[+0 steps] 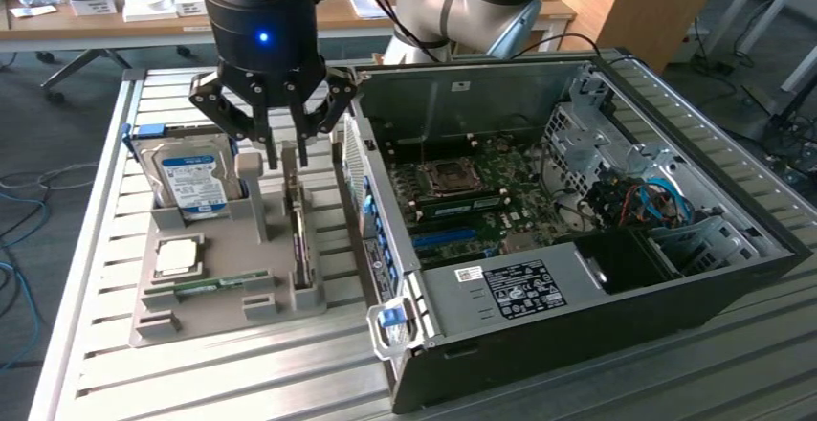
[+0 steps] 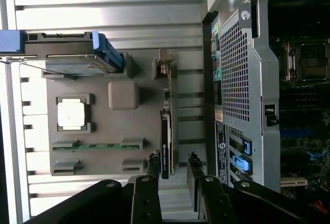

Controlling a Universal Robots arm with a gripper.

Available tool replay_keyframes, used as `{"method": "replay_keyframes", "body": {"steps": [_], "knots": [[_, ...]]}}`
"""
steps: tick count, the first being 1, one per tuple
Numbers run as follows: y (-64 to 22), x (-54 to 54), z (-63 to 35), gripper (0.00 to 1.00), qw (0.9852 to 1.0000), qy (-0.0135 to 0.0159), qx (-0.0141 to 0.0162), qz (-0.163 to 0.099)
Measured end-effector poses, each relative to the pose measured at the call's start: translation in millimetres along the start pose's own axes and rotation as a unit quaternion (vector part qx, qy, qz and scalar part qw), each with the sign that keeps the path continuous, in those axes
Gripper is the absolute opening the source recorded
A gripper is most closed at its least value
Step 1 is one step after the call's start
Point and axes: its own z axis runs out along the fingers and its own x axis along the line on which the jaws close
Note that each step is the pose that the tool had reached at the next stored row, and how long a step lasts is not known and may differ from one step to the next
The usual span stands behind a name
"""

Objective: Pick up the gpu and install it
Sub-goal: 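Pick up the gpu and move the gpu toward the slot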

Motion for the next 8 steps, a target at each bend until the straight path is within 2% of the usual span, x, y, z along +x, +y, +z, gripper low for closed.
{"method": "replay_keyframes", "body": {"steps": [8], "knots": [[0.0,0.0,1.3,0.36,1.0,-0.0002,-0.0002,0.0]]}}
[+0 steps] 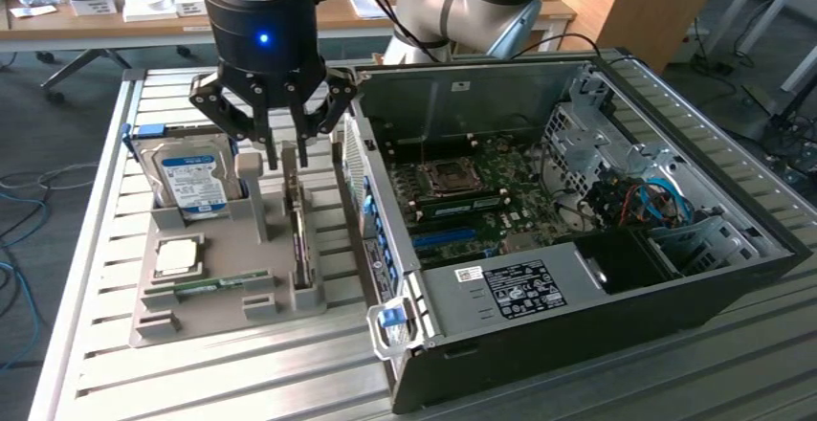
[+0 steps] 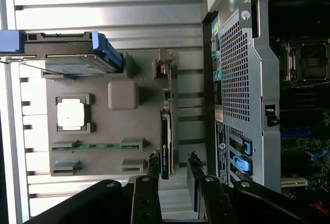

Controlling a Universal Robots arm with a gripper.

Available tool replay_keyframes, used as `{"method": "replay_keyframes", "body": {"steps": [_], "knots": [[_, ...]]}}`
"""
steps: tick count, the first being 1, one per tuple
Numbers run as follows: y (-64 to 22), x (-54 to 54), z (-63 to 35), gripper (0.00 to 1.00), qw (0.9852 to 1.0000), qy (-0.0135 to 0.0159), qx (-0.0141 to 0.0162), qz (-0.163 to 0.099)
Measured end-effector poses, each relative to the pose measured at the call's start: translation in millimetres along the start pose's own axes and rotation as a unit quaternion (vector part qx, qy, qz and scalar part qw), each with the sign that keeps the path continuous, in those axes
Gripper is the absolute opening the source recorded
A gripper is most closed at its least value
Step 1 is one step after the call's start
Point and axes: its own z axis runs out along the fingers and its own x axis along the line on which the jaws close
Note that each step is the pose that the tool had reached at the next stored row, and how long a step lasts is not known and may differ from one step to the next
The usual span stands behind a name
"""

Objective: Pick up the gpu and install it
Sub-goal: 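Pick up the gpu and move the gpu toward the slot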

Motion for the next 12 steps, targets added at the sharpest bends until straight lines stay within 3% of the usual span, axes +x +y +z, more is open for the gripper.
{"method": "replay_keyframes", "body": {"steps": [12], "knots": [[-0.2,0.1,4.2,0.36,1.0,0.0001,0.0001,0.0]]}}
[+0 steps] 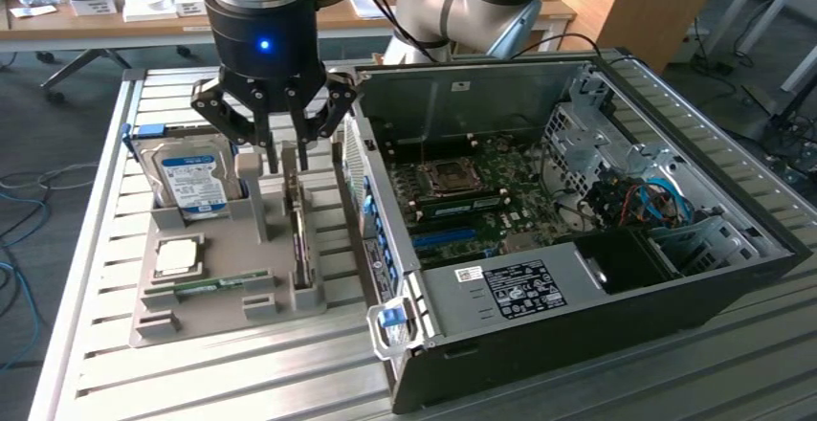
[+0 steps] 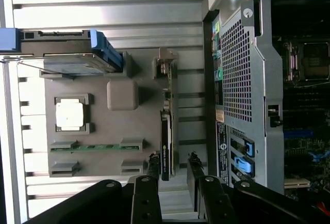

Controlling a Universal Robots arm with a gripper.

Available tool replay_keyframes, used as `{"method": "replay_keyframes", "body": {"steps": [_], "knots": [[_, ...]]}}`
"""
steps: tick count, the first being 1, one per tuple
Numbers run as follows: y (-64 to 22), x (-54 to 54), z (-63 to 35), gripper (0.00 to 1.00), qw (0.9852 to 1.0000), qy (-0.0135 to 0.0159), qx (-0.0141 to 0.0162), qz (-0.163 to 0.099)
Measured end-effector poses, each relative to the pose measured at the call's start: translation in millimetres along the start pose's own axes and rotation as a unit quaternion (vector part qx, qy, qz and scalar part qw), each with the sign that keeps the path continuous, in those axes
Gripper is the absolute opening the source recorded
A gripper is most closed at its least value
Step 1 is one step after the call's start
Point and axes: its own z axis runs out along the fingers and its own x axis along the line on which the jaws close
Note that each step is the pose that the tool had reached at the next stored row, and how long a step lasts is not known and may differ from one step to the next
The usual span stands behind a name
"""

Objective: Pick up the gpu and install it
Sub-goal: 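Pick up the gpu and move the gpu toward the slot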

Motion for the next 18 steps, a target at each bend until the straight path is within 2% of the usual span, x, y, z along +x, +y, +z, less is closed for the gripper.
{"method": "replay_keyframes", "body": {"steps": [18], "knots": [[-0.3,0.2,7.5,0.36,1.0,0.0,0.0,0.0]]}}
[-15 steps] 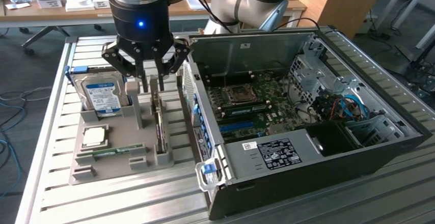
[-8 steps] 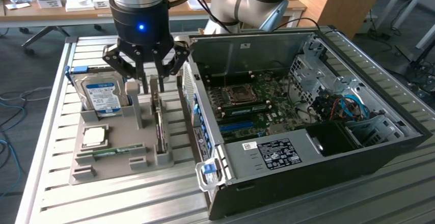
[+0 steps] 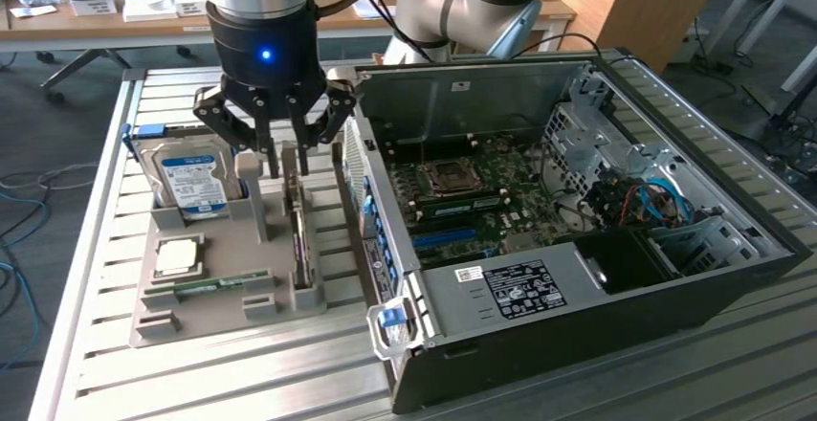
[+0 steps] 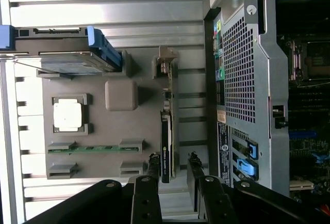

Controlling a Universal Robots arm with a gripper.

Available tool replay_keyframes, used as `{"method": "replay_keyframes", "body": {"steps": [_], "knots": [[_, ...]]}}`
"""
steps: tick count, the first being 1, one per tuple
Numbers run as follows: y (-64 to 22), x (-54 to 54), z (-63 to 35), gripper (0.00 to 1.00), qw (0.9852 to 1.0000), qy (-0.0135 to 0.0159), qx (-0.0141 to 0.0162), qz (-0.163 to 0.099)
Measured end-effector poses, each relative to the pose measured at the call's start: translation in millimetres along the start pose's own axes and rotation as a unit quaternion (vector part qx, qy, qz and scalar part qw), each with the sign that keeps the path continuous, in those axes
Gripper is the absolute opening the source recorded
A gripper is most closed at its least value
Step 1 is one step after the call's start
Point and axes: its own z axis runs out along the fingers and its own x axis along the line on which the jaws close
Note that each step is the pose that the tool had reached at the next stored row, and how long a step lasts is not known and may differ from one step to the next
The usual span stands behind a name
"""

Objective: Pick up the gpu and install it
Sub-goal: 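Pick up the gpu and move the gpu toward the slot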

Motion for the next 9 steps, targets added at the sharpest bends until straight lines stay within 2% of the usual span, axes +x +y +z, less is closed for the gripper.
{"method": "replay_keyframes", "body": {"steps": [9], "knots": [[-0.1,0.1,2.8,0.36,1.0,0.0,0.0,0.0]]}}
